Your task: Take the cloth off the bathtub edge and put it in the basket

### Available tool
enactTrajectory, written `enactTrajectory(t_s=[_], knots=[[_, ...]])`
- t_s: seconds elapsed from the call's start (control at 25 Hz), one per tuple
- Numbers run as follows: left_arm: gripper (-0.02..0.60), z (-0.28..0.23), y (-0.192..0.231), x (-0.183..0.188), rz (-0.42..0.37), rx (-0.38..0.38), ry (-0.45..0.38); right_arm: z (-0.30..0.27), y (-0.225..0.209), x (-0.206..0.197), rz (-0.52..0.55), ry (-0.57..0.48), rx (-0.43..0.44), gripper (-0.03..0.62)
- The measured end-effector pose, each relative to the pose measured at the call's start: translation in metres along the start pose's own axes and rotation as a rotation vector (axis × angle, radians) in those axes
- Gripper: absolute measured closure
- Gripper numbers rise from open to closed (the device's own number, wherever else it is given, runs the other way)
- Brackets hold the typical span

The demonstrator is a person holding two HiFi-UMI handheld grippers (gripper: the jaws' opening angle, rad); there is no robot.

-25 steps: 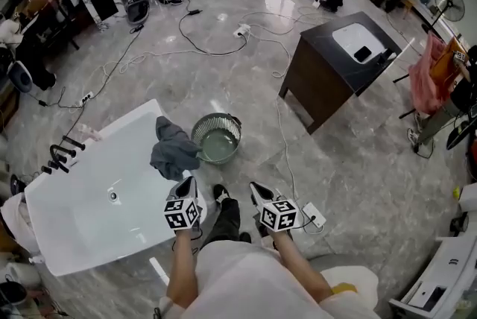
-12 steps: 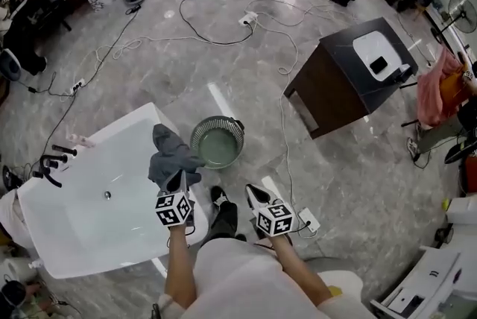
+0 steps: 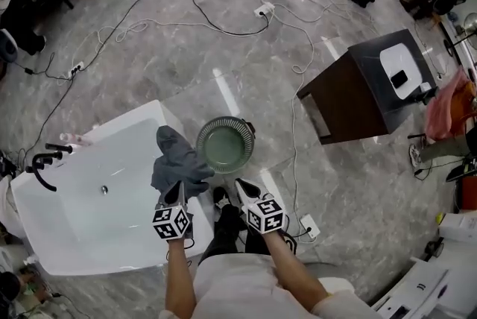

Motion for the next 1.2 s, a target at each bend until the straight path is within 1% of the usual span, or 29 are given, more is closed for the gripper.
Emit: enactTrajectory(t_s=[0.16, 0.32, 0.48, 0.64, 0.68, 0.76, 0.84, 0.92, 0.96, 1.04, 1.12, 1.2], knots=[[0.522, 0.000, 0.024, -0.021, 0.061, 0.064, -0.007, -0.040, 0.019, -0.009, 0.051, 0.053, 0.080, 0.592], [0.522, -0.002, 0.056, -0.038, 0.120, 0.141, -0.035, -0.088, 0.036, -0.029, 0.096, 0.127, 0.158, 0.592], [0.522, -0.006, 0.092, -0.059, 0.183, 0.199, -0.076, -0.133, 0.050, -0.050, 0.166, 0.168, 0.218, 0.592], [0.520, -0.015, 0.116, -0.072, 0.197, 0.243, -0.115, -0.167, 0.051, -0.058, 0.196, 0.171, 0.249, 0.592], [0.520, -0.019, 0.120, -0.074, 0.193, 0.240, -0.124, -0.174, 0.049, -0.057, 0.206, 0.164, 0.250, 0.592], [0.520, -0.032, 0.128, -0.078, 0.183, 0.204, -0.138, -0.190, 0.043, -0.053, 0.234, 0.139, 0.238, 0.591], [0.492, -0.042, 0.135, -0.080, 0.178, 0.160, -0.163, -0.205, 0.039, -0.048, 0.258, 0.127, 0.244, 0.589], [0.450, -0.038, 0.149, -0.081, 0.188, 0.145, -0.191, -0.221, 0.047, -0.047, 0.262, 0.130, 0.280, 0.588], [0.417, -0.033, 0.158, -0.083, 0.199, 0.145, -0.202, -0.229, 0.053, -0.048, 0.261, 0.134, 0.303, 0.579], [0.362, -0.025, 0.176, -0.088, 0.226, 0.142, -0.224, -0.243, 0.062, -0.051, 0.261, 0.141, 0.350, 0.522], [0.305, -0.023, 0.189, -0.093, 0.257, 0.123, -0.251, -0.253, 0.064, -0.052, 0.239, 0.147, 0.389, 0.428], [0.211, -0.024, 0.196, -0.096, 0.283, 0.084, -0.277, -0.260, 0.062, -0.052, 0.181, 0.168, 0.438, 0.321]])
Point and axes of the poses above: the fingertips, and each gripper's own axes: z backward along the fingers, y to its left, x out of its top, the point moved 8 cm from there along z, backward along the fingers, and after that the axes turned 14 degrees about -x, right-handed, at the moved point
